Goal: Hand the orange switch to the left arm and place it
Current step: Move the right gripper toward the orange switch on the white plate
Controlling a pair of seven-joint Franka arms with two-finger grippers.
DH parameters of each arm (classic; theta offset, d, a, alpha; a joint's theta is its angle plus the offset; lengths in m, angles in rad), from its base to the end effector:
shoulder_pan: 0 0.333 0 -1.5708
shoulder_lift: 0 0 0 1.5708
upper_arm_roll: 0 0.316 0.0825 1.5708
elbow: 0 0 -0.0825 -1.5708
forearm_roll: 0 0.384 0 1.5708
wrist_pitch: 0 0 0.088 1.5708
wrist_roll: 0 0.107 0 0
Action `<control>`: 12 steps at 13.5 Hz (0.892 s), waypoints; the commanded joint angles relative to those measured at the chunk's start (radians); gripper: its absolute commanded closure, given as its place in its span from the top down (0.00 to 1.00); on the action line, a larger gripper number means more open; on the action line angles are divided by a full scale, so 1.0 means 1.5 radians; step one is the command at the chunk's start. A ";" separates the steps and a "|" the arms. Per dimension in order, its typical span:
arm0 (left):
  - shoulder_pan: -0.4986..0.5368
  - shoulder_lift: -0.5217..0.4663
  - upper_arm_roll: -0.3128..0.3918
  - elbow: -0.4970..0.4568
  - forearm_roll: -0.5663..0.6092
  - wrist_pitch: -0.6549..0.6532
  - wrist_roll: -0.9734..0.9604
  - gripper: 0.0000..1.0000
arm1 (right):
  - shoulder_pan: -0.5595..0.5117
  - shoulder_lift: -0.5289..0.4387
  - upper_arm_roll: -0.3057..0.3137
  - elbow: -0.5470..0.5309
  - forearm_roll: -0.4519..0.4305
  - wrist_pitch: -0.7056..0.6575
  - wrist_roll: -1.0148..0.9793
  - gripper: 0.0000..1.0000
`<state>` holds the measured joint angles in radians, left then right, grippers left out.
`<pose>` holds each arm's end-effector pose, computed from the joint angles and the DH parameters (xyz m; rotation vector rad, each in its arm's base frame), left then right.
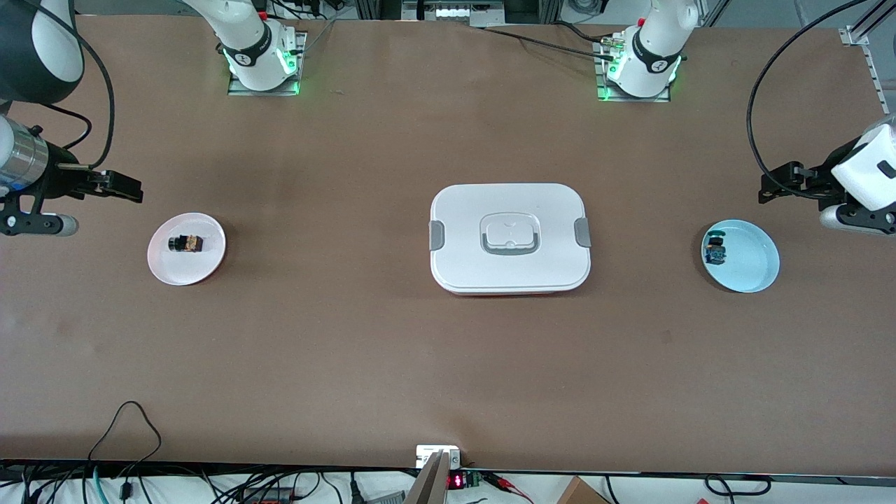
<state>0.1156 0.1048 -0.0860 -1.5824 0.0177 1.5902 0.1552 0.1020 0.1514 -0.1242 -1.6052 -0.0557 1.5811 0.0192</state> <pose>0.5828 0.0214 0.5612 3.1313 -0.1987 -0.1523 0.5894 -0.0146 0.5233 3.0555 -0.0553 -0.2673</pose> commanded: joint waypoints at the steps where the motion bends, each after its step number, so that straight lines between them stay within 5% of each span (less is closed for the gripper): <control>1: 0.000 0.007 0.000 0.028 0.010 -0.017 -0.005 1.00 | -0.001 0.016 0.000 0.007 -0.009 0.006 0.003 1.00; 7: 0.000 0.007 0.000 0.044 0.010 -0.011 -0.006 1.00 | -0.019 0.061 -0.003 -0.024 -0.007 0.078 0.000 1.00; 12: -0.007 0.011 -0.003 0.044 0.009 0.012 -0.006 1.00 | -0.041 0.056 -0.002 -0.187 -0.005 0.280 -0.002 1.00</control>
<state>0.1133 0.1055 -0.0870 -1.5456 0.0180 1.6073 0.1552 0.0432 0.2614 -0.1327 -1.7940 -0.0593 1.9125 0.0222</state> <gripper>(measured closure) 0.000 0.000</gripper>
